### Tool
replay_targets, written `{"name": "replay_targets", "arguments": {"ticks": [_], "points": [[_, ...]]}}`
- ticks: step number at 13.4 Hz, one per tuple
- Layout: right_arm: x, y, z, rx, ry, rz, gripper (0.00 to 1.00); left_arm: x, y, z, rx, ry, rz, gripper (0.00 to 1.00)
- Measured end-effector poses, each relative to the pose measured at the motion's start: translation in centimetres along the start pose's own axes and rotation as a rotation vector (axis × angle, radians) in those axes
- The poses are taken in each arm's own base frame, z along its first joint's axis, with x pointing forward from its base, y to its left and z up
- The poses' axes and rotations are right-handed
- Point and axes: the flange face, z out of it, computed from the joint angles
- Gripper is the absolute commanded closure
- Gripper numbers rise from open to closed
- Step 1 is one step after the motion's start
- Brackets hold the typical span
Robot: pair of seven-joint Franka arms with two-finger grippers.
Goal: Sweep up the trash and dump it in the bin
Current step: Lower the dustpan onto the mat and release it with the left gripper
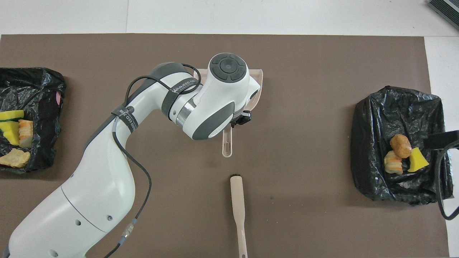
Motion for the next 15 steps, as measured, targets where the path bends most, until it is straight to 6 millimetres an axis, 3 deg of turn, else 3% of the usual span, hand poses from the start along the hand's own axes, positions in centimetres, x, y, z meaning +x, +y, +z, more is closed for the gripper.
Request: {"name": "replay_targets", "arguments": {"ticks": [3, 6, 8, 9, 13, 15], "points": [[0.0, -0.5, -0.1, 0.004, 0.003, -0.009, 0.00, -0.4, 0.4, 2.0, 0.003, -0.027, 0.007, 0.97], [0.0, -0.6, -0.2, 0.004, 0.004, -0.011, 0.00, -0.4, 0.4, 2.7, 0.004, -0.030, 0.008, 0.38], [0.0, -0.6, -0.2, 0.004, 0.004, -0.011, 0.00, -0.5, 0.6, 2.5, 0.000, -0.026, 0.010, 0.05], [0.0, -0.6, -0.2, 0.004, 0.004, -0.012, 0.00, -0.5, 0.6, 2.4, 0.001, -0.023, 0.011, 0.00], [0.0, -0.6, -0.2, 0.005, 0.004, -0.012, 0.00, -0.3, 0.4, 2.1, 0.030, 0.009, 0.020, 0.00], [0.0, -0.6, -0.2, 0.005, 0.004, -0.012, 0.00, -0.5, 0.3, 0.9, 0.034, 0.033, 0.023, 0.00]]}}
